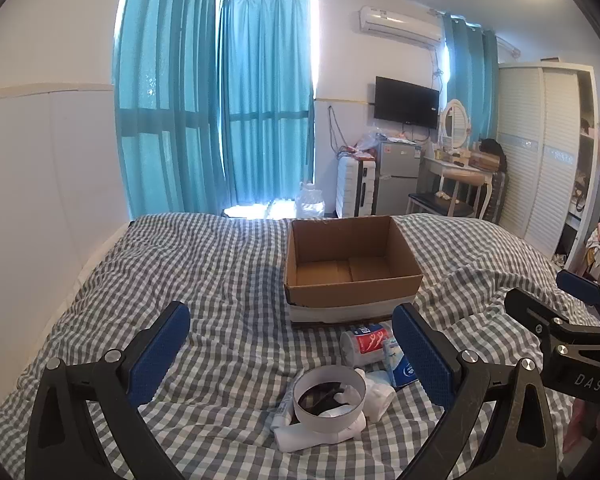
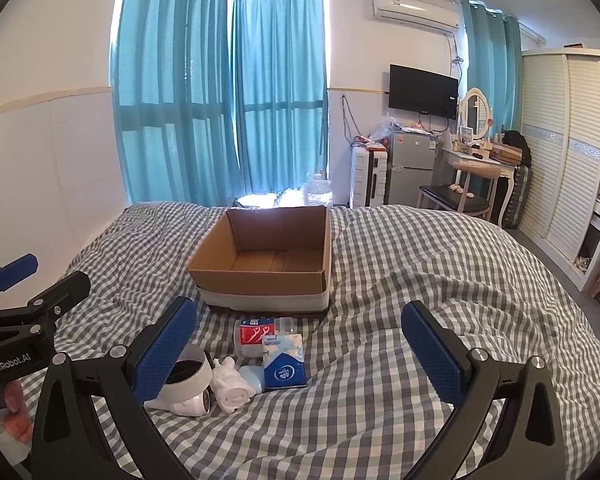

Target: Organize objects

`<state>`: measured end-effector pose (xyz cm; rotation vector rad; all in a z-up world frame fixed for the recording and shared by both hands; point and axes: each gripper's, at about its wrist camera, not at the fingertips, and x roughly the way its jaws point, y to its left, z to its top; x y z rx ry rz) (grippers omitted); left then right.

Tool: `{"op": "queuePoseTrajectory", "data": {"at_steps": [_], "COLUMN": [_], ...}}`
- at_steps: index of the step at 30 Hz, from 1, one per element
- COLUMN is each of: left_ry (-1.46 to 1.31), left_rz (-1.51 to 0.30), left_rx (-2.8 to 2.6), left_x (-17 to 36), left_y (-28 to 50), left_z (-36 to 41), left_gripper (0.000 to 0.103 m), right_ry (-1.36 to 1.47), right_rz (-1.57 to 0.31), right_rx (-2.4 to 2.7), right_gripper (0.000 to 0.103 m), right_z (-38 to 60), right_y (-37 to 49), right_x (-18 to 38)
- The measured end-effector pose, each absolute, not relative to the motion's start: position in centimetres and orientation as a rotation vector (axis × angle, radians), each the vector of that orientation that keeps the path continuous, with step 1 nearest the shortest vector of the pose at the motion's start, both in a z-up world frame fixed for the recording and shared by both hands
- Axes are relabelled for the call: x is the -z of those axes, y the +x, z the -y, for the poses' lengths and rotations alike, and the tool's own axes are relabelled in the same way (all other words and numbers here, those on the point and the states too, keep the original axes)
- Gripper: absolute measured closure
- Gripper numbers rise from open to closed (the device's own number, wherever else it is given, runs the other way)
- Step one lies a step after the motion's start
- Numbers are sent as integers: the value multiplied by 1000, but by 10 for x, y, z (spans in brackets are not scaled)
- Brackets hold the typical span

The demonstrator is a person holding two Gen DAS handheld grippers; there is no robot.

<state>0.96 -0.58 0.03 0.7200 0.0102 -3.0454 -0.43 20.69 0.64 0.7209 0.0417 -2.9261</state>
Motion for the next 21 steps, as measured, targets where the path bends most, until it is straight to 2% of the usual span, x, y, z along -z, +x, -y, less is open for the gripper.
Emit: {"op": "queuePoseTrajectory", "data": {"at_steps": [21], "left_ry": [715], "left_rz": [11], "left_rx": [3044], "left_x": [1], "left_y": [9], "left_z": [4], "left_gripper": [0], "right_ry": [736], "right_rz": [-45], "right_rx": [2921], "right_gripper": [0], "right_z": [-202], "right_y": [-4], "right_x": [-1]}}
